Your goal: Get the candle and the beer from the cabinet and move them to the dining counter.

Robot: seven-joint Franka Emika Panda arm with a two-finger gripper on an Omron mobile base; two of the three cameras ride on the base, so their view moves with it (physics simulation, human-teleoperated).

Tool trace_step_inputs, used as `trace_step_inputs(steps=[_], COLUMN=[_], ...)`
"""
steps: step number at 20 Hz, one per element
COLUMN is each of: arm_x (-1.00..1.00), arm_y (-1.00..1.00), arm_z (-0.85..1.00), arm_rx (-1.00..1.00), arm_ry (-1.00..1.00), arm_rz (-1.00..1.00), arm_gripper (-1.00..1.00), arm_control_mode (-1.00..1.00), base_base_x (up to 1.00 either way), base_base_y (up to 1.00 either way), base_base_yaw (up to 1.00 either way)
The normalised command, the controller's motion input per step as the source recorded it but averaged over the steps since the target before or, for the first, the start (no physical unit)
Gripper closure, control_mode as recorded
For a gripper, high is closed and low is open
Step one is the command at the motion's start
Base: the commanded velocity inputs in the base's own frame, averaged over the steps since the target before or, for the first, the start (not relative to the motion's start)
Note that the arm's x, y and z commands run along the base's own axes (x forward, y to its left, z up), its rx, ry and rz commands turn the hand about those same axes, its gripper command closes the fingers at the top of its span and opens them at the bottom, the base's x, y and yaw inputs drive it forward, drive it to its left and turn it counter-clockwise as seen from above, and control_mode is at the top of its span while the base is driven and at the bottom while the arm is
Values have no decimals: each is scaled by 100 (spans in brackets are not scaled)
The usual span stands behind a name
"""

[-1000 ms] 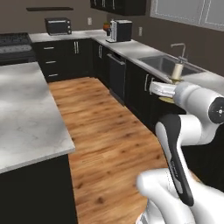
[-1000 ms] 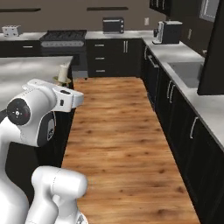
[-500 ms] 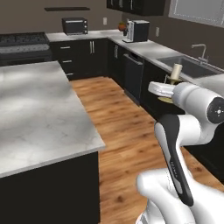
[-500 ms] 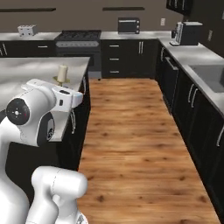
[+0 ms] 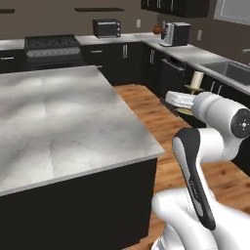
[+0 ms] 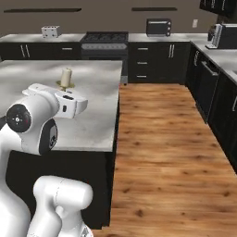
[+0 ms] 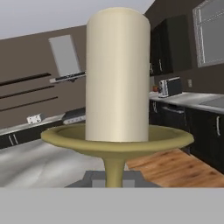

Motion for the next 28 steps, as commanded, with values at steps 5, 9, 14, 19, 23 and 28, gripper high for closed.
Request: trace_step_inputs(steps=[5,9,14,19,23,28], arm_x=[0,0,0,0,0,0], arm_y=[0,0,0,0,0,0], arm_z=[0,0,0,0,0,0], arm_rx=[0,0,0,0,0,0], arm_ry=[0,0,0,0,0,0], arm_rz=[0,0,0,0,0,0], arm_gripper=[100,100,100,100,100,100], arm_control_mode=[100,100,100,100,100,100], base_base_x=[14,20,23,25,21,12], base_base_y=[90,92,94,94,94,94], base_base_yaw=[10,3,0,0,0,0])
